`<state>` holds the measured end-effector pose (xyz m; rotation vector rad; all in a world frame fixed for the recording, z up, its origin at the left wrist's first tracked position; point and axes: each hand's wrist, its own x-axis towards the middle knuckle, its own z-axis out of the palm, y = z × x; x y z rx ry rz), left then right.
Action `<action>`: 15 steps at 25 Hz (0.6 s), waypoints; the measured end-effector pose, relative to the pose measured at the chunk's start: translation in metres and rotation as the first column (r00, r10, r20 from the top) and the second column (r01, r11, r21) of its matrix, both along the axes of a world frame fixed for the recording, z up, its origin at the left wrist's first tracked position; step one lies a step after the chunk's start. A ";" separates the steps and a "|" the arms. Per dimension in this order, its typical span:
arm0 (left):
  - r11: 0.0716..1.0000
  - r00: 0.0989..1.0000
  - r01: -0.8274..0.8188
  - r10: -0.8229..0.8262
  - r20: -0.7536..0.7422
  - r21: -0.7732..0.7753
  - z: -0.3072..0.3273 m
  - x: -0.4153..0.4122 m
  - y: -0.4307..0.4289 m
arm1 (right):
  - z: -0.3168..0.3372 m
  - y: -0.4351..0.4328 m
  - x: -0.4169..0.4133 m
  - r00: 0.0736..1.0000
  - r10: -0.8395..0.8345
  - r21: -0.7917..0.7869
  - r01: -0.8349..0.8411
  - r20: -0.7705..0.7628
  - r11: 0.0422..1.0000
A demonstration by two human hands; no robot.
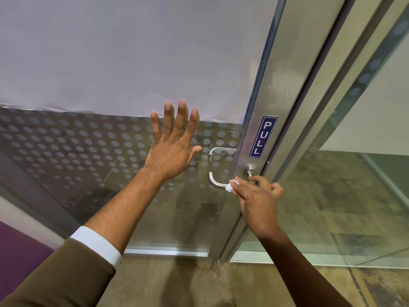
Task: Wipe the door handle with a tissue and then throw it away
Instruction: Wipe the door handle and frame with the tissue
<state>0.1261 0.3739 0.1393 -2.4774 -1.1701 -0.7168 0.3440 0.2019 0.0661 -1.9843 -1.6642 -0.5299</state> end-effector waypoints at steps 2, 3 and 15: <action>1.000 1.000 -0.001 0.001 0.005 0.010 -0.001 0.000 0.001 | 0.003 0.002 -0.004 1.000 -0.002 -0.018 0.002 -0.020 1.000; 1.000 1.000 0.001 -0.001 0.006 0.011 -0.001 0.000 0.001 | 0.005 0.005 -0.011 1.000 0.005 -0.033 -0.006 -0.031 0.999; 0.997 1.000 0.001 -0.003 0.024 0.074 -0.005 0.003 0.003 | -0.003 -0.009 0.040 0.996 -0.091 -0.050 0.091 -0.001 0.995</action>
